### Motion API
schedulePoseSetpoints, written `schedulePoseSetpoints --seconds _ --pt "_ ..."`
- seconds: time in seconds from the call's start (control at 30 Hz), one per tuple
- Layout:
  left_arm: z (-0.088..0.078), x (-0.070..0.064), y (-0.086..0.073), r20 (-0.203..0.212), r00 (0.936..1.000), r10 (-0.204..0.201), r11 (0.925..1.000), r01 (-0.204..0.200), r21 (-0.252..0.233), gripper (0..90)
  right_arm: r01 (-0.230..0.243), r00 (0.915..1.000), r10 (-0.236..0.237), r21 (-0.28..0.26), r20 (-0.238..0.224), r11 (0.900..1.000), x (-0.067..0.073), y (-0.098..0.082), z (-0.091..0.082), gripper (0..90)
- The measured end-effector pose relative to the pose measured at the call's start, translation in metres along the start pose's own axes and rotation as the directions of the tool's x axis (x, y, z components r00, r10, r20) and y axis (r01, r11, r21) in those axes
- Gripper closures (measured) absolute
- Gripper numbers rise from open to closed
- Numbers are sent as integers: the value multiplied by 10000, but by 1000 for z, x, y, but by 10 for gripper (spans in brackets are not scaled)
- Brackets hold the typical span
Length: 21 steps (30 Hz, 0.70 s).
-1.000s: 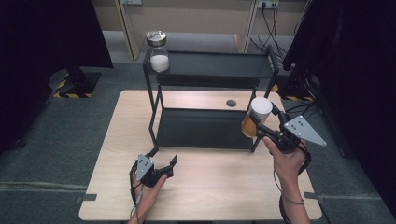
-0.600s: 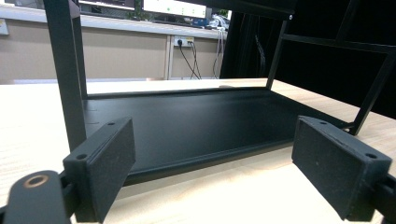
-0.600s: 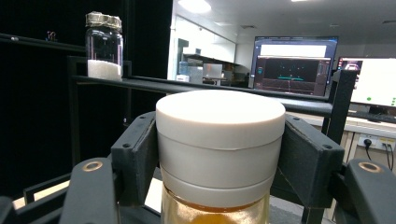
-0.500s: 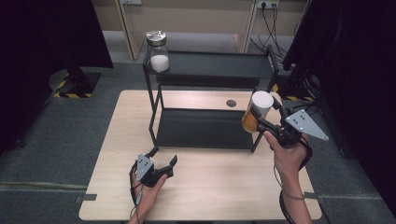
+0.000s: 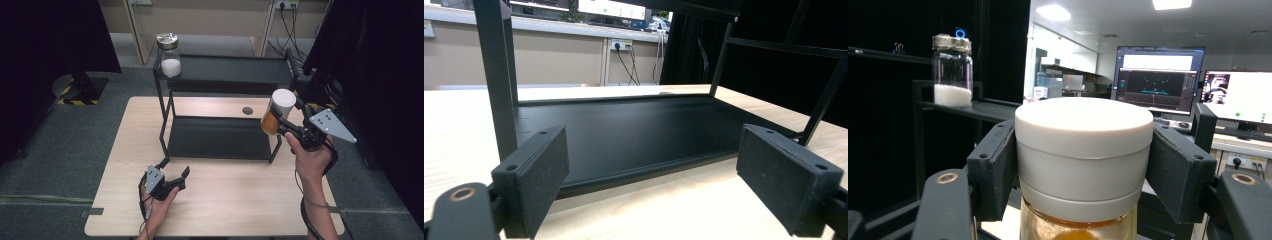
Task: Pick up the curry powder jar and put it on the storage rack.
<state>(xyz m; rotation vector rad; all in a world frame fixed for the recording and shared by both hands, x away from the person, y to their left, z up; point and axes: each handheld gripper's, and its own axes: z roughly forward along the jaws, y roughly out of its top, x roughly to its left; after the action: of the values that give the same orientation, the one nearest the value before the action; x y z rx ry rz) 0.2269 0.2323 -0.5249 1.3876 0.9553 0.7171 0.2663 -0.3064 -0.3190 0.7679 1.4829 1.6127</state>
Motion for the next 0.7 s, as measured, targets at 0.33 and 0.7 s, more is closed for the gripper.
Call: schedulePoseSetpoints --seconds 0.33,0.7 --pt "0 0 0 9 10000 5 10000 -5 5 134 80 10000 -80 -57 29 10000 -2 12 7 339" --pt "0 0 0 -10 10000 11 10000 -11 -7 134 57 10000 -55 -200 77 9998 -3 24 17 338"
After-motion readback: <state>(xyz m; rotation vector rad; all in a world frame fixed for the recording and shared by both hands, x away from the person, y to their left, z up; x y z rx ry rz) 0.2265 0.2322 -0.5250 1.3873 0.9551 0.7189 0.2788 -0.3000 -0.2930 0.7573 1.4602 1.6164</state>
